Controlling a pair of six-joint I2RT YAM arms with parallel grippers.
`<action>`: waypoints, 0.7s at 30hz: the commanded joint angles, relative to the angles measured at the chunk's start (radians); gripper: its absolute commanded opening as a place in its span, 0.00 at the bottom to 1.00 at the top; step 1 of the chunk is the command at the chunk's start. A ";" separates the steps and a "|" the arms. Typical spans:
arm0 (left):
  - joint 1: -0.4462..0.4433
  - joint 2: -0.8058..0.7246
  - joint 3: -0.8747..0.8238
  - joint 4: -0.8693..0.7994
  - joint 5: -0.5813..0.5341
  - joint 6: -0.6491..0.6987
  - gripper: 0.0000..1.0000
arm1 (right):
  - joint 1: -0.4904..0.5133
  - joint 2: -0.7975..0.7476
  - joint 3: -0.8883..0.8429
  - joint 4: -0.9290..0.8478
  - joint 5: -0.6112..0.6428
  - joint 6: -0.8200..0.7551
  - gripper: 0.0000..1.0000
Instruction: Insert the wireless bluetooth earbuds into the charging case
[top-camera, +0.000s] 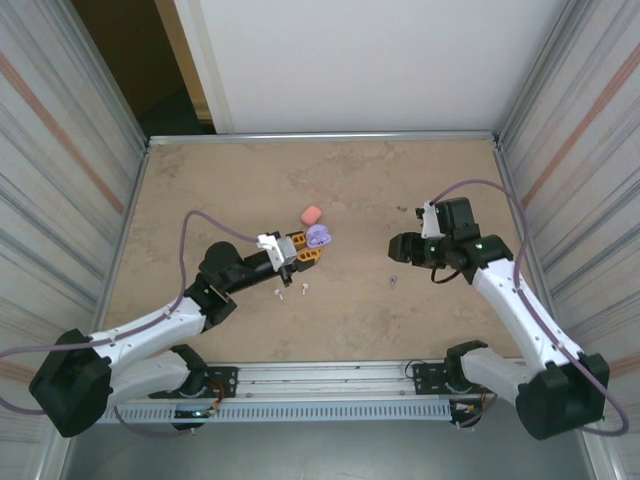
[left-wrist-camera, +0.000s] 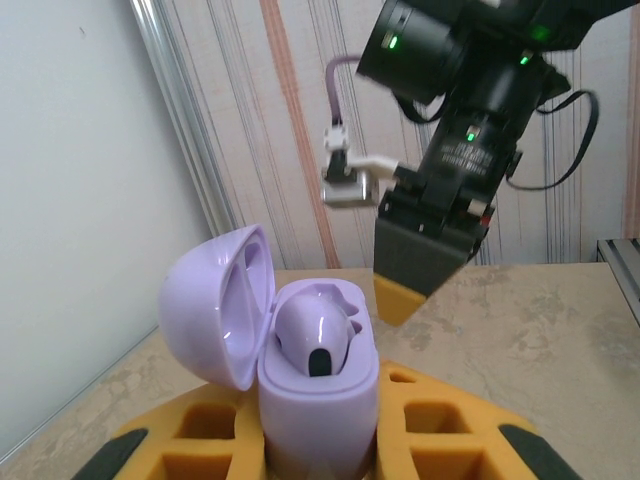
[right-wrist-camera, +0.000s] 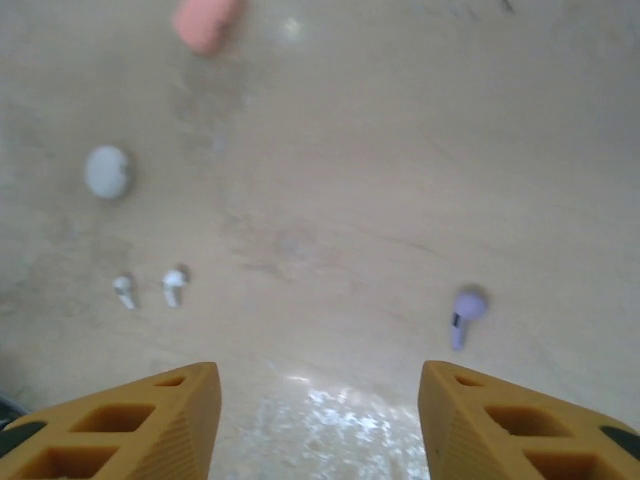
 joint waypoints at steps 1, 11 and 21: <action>-0.004 -0.023 0.005 -0.003 -0.013 0.021 0.00 | -0.007 0.091 -0.021 -0.060 0.032 0.003 0.50; -0.004 -0.048 0.004 -0.049 -0.019 0.029 0.00 | -0.004 0.321 0.010 -0.039 0.058 -0.028 0.42; -0.004 -0.052 0.002 -0.052 -0.014 0.031 0.00 | 0.023 0.435 0.053 -0.054 0.118 -0.045 0.40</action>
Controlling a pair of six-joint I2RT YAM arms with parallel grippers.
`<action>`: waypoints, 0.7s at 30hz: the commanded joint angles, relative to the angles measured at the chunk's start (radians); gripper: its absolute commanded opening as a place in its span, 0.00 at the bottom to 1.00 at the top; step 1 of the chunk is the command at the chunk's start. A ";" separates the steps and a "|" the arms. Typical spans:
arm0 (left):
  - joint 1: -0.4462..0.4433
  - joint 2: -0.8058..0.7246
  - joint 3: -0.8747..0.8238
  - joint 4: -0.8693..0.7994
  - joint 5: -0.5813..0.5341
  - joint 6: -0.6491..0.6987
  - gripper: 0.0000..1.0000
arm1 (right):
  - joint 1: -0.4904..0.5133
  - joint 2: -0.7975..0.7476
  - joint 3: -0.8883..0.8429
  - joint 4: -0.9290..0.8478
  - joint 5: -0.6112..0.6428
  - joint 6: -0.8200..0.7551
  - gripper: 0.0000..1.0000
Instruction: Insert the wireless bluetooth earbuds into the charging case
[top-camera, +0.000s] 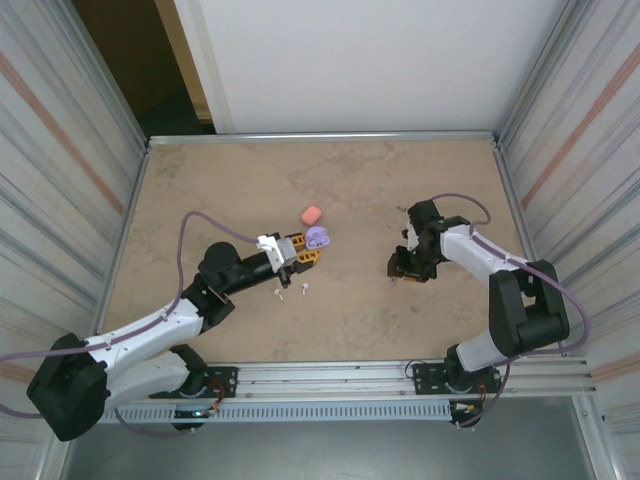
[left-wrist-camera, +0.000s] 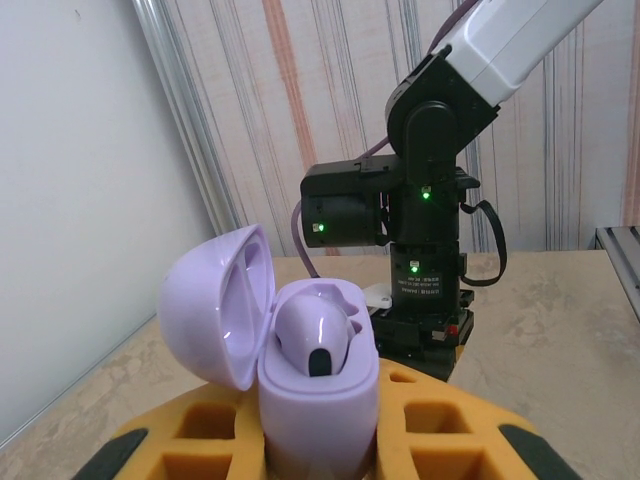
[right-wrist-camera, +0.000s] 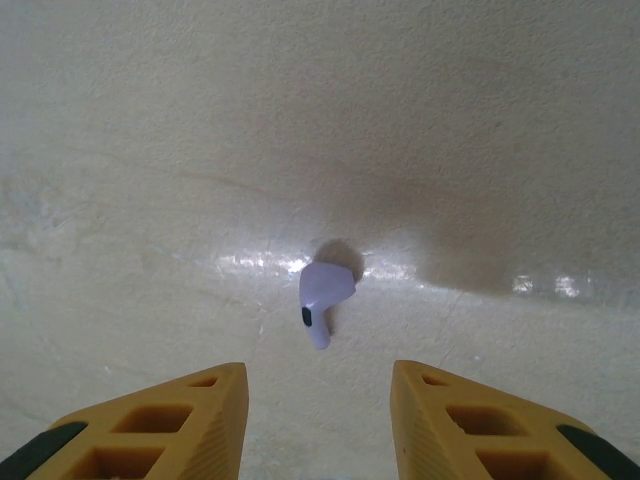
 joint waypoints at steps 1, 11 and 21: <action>-0.005 -0.024 0.002 0.009 -0.006 0.019 0.00 | 0.017 0.033 0.042 -0.024 0.037 -0.020 0.40; -0.004 -0.032 0.001 -0.002 -0.005 0.021 0.00 | 0.051 0.112 0.091 -0.037 0.083 -0.027 0.38; -0.004 -0.036 0.002 -0.009 -0.004 0.022 0.00 | 0.070 0.173 0.108 -0.030 0.086 -0.028 0.35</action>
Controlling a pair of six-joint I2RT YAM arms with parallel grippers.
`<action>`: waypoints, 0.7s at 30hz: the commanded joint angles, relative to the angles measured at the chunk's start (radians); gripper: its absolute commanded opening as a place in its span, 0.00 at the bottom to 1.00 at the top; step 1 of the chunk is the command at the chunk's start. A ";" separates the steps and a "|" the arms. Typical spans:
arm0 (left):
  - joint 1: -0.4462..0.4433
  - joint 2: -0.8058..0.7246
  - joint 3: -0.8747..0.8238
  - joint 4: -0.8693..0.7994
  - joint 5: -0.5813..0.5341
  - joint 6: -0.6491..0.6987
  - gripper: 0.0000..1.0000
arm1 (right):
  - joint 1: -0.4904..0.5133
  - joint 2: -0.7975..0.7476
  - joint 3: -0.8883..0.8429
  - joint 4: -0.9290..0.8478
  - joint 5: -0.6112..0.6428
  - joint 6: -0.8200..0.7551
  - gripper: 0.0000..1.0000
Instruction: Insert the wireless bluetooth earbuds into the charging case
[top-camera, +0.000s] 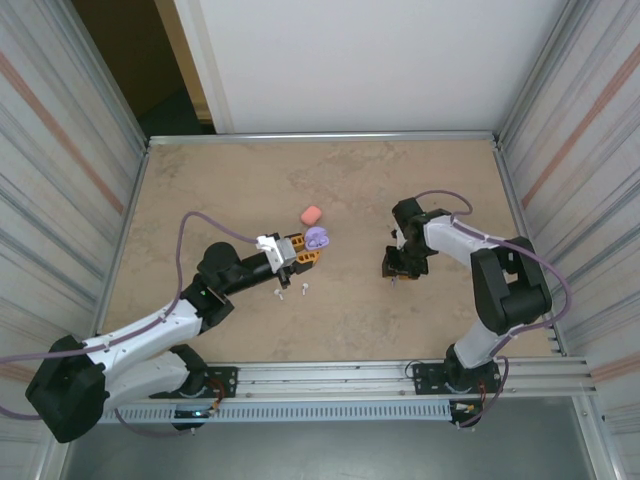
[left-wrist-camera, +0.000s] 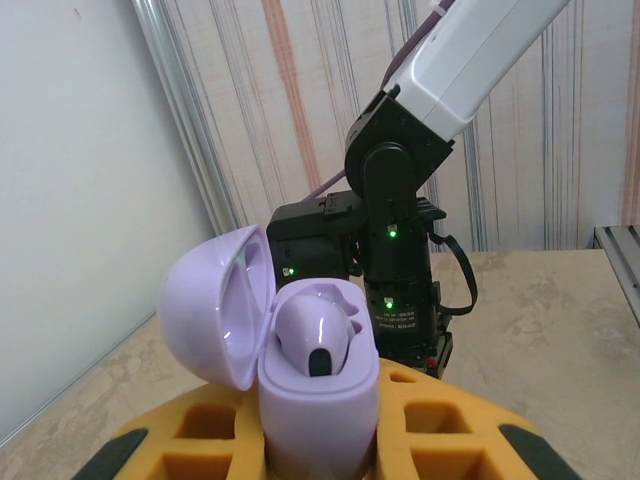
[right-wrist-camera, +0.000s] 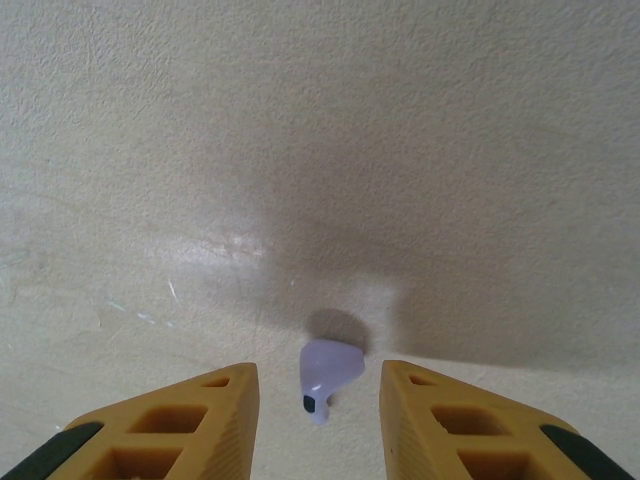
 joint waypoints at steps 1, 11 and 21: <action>-0.003 -0.023 0.002 0.005 -0.005 0.022 0.00 | 0.009 0.024 0.027 -0.024 0.015 -0.021 0.35; -0.004 -0.023 0.001 -0.001 -0.002 0.023 0.00 | 0.015 0.047 0.041 -0.025 0.026 -0.023 0.35; -0.004 -0.023 0.002 -0.006 -0.005 0.023 0.00 | 0.017 0.075 0.049 -0.019 0.026 -0.024 0.32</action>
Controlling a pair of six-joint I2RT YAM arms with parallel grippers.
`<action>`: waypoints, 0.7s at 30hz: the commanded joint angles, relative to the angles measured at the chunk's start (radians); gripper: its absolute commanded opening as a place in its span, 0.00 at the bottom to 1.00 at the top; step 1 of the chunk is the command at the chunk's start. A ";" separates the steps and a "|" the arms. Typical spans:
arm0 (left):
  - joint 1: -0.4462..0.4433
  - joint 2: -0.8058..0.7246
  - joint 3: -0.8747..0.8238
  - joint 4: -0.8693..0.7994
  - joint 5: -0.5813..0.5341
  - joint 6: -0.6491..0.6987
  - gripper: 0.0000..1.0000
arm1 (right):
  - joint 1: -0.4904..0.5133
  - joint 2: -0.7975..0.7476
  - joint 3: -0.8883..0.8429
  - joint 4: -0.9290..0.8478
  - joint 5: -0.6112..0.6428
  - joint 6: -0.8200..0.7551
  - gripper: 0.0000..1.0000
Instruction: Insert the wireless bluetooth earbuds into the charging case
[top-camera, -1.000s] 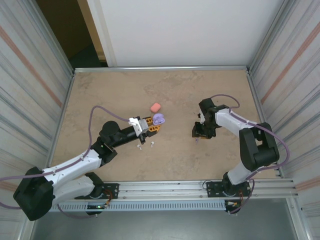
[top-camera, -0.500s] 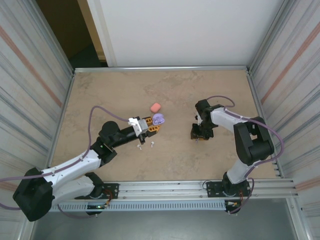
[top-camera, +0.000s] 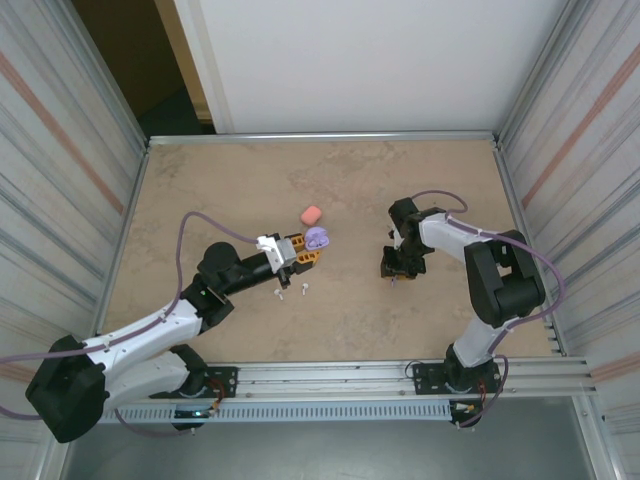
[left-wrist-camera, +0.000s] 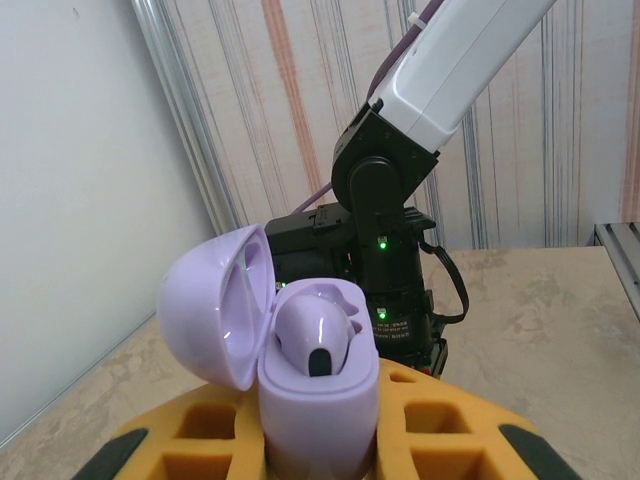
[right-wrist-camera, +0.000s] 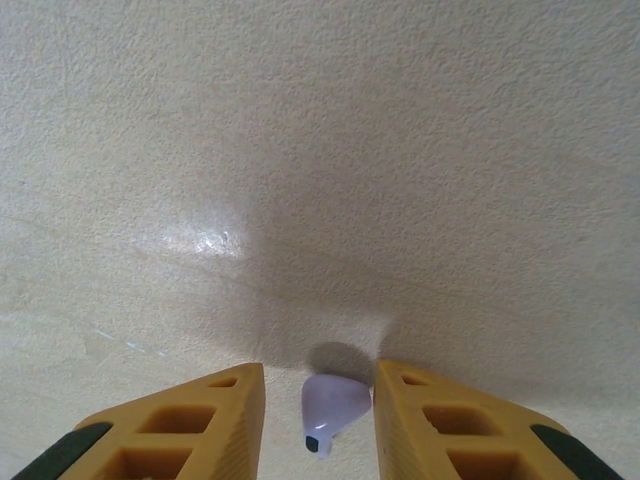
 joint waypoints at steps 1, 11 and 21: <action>-0.004 -0.023 0.002 -0.002 -0.006 0.016 0.00 | 0.008 0.025 0.029 -0.018 0.018 -0.024 0.32; -0.004 -0.024 -0.002 -0.005 -0.006 0.016 0.00 | 0.012 0.042 0.024 -0.016 0.019 -0.027 0.28; -0.005 -0.030 -0.006 -0.007 -0.010 0.014 0.00 | 0.013 0.030 0.019 -0.018 0.021 -0.027 0.22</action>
